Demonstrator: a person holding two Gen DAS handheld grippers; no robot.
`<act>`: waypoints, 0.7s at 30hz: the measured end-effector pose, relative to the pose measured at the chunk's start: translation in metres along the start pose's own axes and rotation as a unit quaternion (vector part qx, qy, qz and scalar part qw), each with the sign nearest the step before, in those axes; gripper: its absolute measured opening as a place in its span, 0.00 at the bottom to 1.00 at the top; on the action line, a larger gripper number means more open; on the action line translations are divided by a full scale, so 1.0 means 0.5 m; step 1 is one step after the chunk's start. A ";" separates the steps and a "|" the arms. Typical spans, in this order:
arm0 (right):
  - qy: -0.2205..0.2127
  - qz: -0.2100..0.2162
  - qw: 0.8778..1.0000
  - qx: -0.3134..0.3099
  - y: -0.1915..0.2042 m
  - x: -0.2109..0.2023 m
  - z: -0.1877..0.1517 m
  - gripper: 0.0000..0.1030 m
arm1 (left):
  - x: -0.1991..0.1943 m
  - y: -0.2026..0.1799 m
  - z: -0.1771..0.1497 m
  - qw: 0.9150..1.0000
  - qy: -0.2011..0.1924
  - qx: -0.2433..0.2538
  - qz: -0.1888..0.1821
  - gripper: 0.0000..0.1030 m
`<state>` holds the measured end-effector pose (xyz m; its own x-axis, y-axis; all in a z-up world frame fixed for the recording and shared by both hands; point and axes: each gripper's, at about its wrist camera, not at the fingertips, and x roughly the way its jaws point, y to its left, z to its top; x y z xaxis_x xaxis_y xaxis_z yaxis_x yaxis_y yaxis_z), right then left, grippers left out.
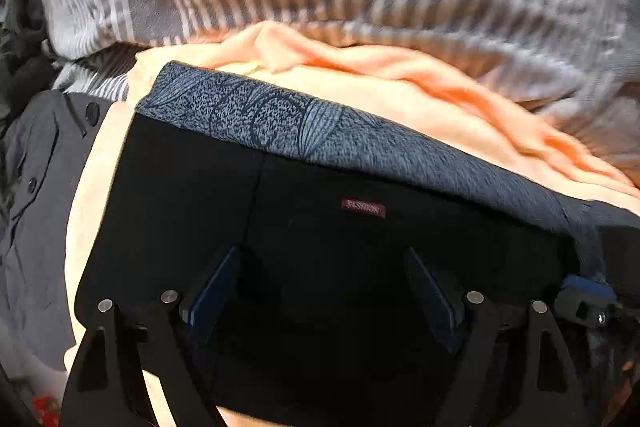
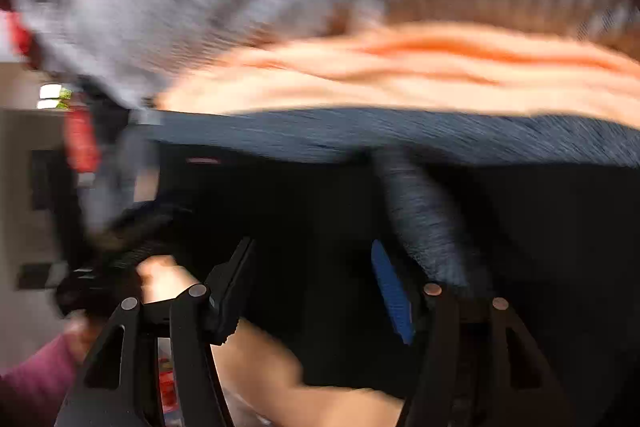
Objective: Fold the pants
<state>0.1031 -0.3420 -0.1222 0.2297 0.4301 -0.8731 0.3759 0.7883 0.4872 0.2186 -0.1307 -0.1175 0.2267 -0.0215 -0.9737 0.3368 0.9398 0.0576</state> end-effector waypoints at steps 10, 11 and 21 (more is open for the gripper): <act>-0.106 0.021 0.993 0.055 -0.087 -0.192 -0.117 0.63 | -0.114 -0.032 -0.081 0.998 0.011 0.059 -0.007 0.83; -0.108 0.008 0.992 0.059 -0.100 -0.212 -0.147 0.63 | -0.126 -0.044 -0.100 0.997 0.017 0.066 -0.021 0.83; -0.146 -0.107 0.963 0.201 -0.265 -0.355 -0.541 0.63 | -0.156 -0.274 -0.259 0.972 0.072 0.160 -0.156 0.83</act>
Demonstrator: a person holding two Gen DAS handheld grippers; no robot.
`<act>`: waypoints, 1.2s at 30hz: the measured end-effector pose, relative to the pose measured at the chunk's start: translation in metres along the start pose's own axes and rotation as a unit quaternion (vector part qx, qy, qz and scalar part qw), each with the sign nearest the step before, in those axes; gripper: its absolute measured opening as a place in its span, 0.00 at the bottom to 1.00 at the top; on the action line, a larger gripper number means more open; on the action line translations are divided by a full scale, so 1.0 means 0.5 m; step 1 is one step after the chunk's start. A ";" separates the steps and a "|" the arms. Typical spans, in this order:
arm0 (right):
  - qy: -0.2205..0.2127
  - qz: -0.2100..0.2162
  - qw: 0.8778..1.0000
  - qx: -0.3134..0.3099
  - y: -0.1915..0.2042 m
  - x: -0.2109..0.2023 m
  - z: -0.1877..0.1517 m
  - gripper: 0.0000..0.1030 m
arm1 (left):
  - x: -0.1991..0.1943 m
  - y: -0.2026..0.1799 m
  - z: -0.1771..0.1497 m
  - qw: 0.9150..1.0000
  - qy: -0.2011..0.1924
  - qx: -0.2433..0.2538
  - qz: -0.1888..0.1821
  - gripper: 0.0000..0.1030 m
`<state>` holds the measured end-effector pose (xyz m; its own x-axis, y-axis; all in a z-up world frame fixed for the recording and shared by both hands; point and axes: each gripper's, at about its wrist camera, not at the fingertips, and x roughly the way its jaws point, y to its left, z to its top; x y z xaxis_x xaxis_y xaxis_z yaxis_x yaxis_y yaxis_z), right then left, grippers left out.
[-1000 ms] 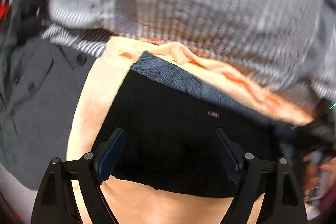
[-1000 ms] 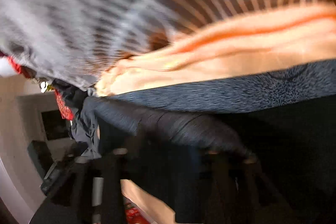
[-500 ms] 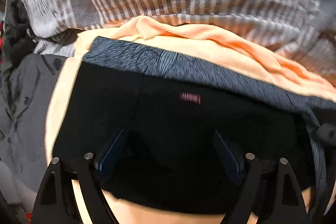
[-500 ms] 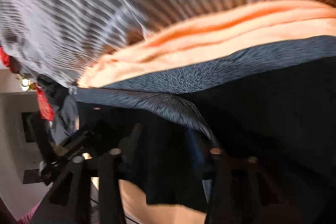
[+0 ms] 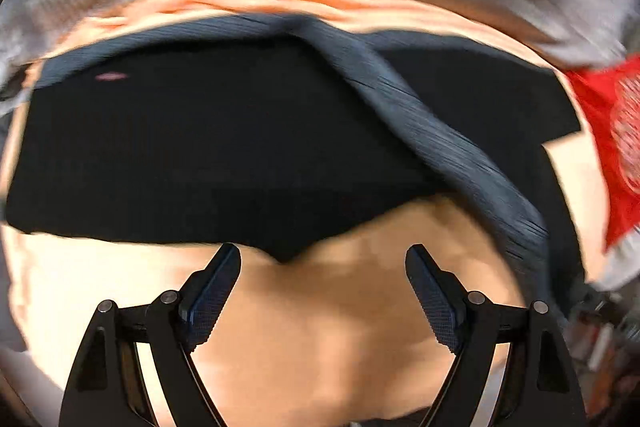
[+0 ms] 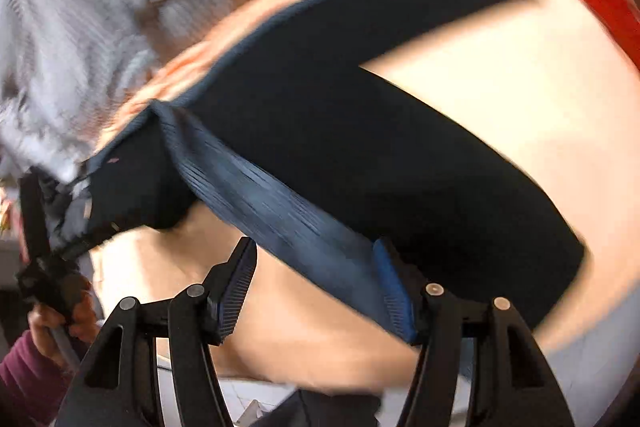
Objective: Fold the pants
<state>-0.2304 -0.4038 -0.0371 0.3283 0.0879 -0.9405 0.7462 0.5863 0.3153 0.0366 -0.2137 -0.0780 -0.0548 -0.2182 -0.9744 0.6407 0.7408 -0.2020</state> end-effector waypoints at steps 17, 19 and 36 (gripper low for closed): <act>-0.007 0.007 0.992 0.129 -0.259 -0.008 -0.176 0.63 | 0.072 -0.159 -0.025 0.995 0.032 -0.038 -0.084 0.83; 0.003 0.049 0.991 0.124 -0.259 0.004 -0.172 0.52 | 0.082 -0.167 -0.026 0.995 0.034 -0.050 -0.084 0.83; 0.035 0.249 0.964 0.091 -0.263 -0.087 0.013 0.03 | 0.065 -0.280 0.047 0.989 0.029 -0.072 -0.122 0.17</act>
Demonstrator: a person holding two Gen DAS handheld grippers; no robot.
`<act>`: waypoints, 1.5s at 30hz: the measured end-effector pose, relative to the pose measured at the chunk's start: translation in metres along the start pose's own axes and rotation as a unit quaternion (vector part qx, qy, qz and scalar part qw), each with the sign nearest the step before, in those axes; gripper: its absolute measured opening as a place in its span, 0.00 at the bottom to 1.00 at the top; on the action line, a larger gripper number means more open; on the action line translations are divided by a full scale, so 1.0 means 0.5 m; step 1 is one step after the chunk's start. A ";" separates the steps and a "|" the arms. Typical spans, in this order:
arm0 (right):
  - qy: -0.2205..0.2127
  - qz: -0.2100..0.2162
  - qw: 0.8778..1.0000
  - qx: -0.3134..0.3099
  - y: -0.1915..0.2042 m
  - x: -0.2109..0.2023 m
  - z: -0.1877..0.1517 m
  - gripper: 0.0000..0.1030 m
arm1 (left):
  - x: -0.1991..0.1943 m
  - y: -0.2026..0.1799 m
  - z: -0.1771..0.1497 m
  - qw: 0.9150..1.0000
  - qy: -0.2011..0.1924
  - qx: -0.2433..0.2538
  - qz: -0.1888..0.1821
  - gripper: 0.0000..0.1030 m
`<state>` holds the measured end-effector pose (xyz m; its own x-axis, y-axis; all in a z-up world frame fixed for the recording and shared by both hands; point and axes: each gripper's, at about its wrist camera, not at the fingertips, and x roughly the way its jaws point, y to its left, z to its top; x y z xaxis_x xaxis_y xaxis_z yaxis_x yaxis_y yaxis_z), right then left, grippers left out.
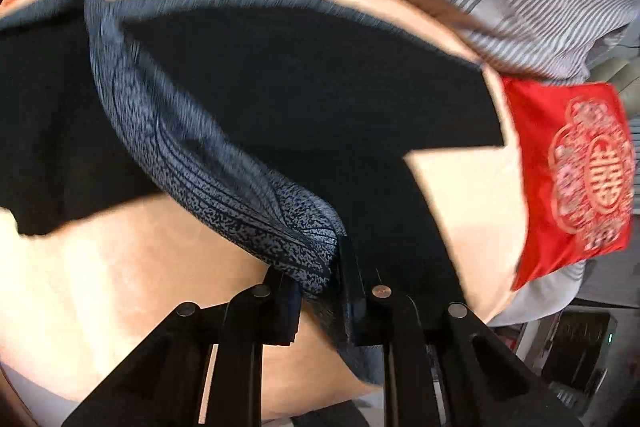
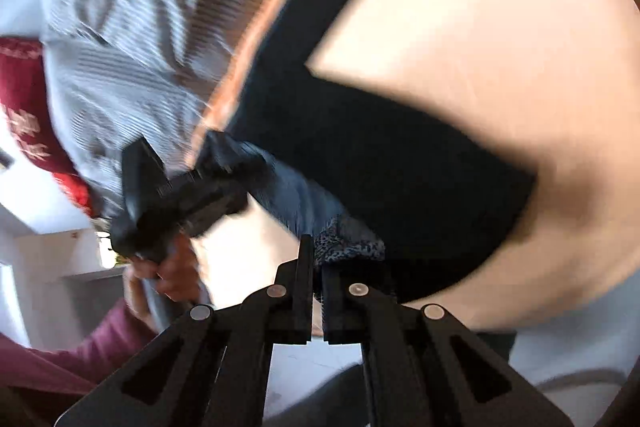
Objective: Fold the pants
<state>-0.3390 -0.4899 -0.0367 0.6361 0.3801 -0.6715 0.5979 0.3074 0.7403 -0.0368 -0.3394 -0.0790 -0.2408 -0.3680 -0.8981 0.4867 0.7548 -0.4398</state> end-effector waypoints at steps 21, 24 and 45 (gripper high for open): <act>-0.044 -0.056 0.996 -0.049 0.058 0.060 0.653 0.03 | 0.023 -0.170 0.278 0.990 -0.061 0.063 0.110 0.58; -0.044 -0.088 0.995 -0.035 0.030 0.088 0.689 0.03 | -0.014 -0.155 0.257 0.984 -0.076 0.086 0.134 0.64; -0.033 -0.319 0.937 -0.135 0.012 0.104 0.683 0.21 | 0.163 -0.071 0.211 0.963 -0.034 0.048 0.264 0.81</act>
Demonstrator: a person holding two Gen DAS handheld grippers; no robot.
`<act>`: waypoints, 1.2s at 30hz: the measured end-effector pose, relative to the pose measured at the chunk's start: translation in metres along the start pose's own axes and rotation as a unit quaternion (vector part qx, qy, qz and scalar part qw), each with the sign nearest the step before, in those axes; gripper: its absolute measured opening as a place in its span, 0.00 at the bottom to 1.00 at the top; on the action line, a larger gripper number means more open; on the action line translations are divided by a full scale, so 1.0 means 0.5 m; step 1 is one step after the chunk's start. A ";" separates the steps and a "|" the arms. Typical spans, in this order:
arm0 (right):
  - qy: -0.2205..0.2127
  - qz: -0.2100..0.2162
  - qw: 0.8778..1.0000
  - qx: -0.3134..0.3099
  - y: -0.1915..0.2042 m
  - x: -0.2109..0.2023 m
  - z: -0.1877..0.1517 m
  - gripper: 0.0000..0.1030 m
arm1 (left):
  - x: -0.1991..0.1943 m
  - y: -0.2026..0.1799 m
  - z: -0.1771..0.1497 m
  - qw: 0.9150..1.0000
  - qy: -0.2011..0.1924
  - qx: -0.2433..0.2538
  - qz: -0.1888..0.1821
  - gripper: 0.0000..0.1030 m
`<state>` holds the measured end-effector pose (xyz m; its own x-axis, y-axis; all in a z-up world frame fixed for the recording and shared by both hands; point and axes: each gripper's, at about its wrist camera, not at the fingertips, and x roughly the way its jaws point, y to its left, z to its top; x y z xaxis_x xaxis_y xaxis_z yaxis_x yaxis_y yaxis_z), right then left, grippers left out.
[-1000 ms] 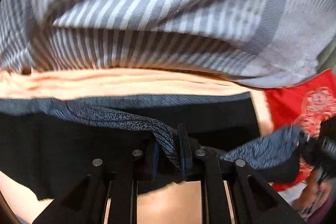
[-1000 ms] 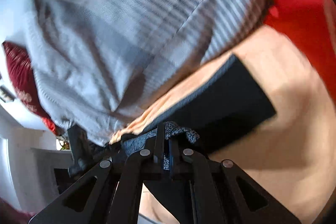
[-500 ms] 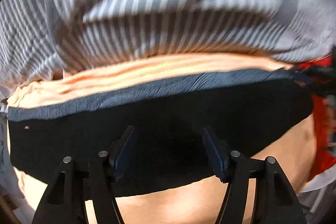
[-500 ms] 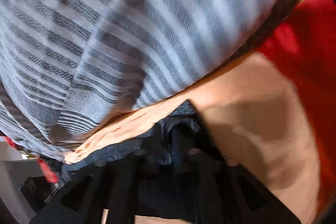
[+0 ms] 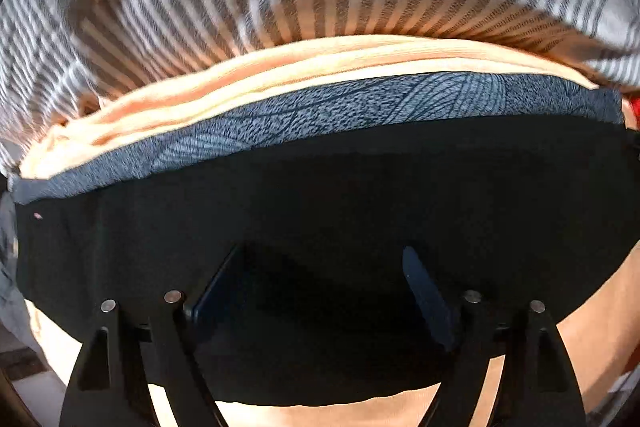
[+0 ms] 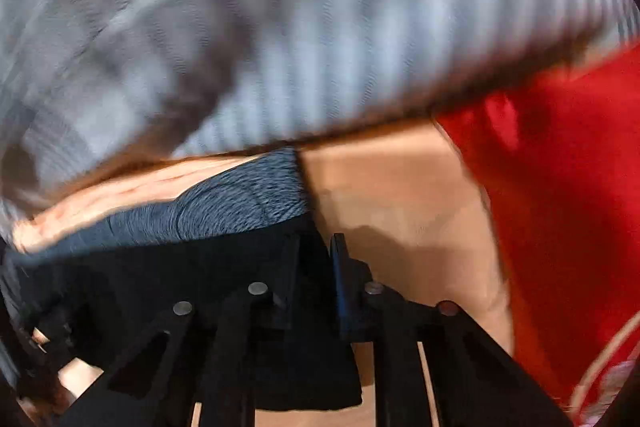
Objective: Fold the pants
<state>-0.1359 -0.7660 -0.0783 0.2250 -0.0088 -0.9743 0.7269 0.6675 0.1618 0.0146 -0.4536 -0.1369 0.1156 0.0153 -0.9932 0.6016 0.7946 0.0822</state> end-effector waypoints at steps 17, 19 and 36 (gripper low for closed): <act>0.002 0.055 0.998 0.004 -0.003 -0.039 -0.159 0.07 | 0.000 -0.023 -0.057 1.000 -0.018 0.012 0.002 0.81; 0.006 0.061 0.998 0.016 -0.022 -0.048 -0.164 0.07 | 0.000 -0.021 -0.064 1.000 -0.015 0.007 0.000 0.81; -0.050 0.029 0.998 0.030 -0.007 -0.110 -0.093 0.35 | -0.100 -0.122 -0.004 0.996 -0.069 0.032 -0.041 0.81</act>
<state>-0.1808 -0.7334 -0.0326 0.3294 -0.0485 -0.9430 0.7478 0.6231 0.2292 -0.0296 -0.5016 -0.0927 0.1696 -0.1355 -0.9761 0.6617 0.7497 0.0108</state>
